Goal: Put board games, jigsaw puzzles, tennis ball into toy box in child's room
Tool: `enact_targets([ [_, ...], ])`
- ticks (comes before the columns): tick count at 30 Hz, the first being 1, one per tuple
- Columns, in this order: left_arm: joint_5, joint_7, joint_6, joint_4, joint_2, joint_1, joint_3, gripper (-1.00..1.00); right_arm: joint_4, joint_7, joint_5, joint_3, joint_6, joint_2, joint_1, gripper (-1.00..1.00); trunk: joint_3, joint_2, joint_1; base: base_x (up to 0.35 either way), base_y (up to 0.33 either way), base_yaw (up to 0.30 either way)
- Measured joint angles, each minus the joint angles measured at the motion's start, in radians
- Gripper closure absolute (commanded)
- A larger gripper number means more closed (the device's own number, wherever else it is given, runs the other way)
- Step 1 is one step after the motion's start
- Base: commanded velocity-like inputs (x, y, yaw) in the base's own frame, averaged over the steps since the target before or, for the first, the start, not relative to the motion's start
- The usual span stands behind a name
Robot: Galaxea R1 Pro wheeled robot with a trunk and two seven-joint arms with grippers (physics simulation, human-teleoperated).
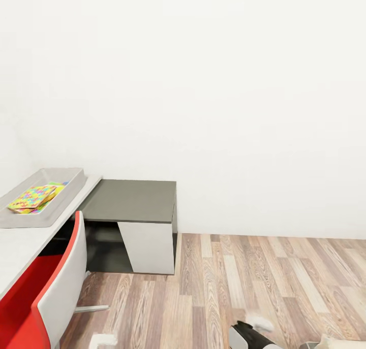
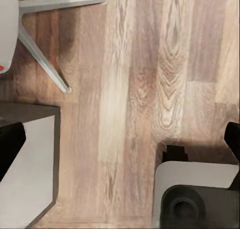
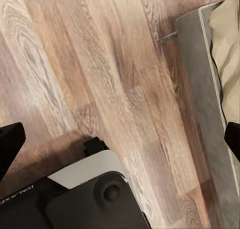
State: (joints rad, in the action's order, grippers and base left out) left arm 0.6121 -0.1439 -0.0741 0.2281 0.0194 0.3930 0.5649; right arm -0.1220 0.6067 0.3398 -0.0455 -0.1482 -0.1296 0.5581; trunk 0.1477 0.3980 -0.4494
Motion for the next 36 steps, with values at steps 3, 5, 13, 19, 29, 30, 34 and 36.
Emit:
enact_targets([
  [3,0.002,-0.001,0.003,-0.055,0.000,-0.014,-0.001,-1.00,0.018,-0.001,0.004,0.001,0.091,0.001,-0.052,-1.00,0.000,0.000,0.000,0.000,0.000,0.000],
  [5,0.006,0.000,0.007,-0.095,0.001,-0.033,-0.005,-1.00,0.025,0.001,0.003,0.002,0.166,0.003,-0.102,-1.00,0.000,0.000,0.000,0.000,0.000,0.000],
  [13,0.006,0.003,0.110,-0.144,-0.008,-0.118,-0.014,-1.00,0.040,0.003,0.000,0.004,0.427,0.012,-0.225,-1.00,0.000,0.000,0.000,0.000,0.000,0.000],
  [19,0.006,0.002,0.122,-0.147,-0.014,-0.160,-0.015,-1.00,0.040,0.003,-0.005,0.003,0.456,0.024,-0.280,-1.00,0.000,0.000,0.000,0.000,0.000,0.000],
  [29,0.003,0.002,0.126,-0.152,-0.005,-0.177,-0.013,-1.00,0.041,0.003,-0.002,0.003,0.460,0.053,-0.377,-1.00,0.000,0.000,0.000,0.000,0.000,0.000],
  [30,0.003,0.002,0.126,-0.152,-0.006,-0.177,-0.013,-1.00,0.042,0.003,0.000,0.003,0.460,0.057,-0.385,-1.00,0.000,0.000,0.000,0.000,0.000,0.000],
  [34,0.003,0.002,0.126,-0.152,-0.010,-0.177,-0.012,-1.00,0.058,0.003,0.002,0.001,0.460,0.062,-0.401,-1.00,0.000,0.000,0.000,0.000,0.000,0.000],
  [36,0.003,0.001,0.126,-0.152,-0.011,-0.178,-0.012,-1.00,0.067,0.004,0.002,0.001,0.460,0.063,-0.404,-1.00,0.000,0.000,0.000,0.000,0.000,0.000],
])
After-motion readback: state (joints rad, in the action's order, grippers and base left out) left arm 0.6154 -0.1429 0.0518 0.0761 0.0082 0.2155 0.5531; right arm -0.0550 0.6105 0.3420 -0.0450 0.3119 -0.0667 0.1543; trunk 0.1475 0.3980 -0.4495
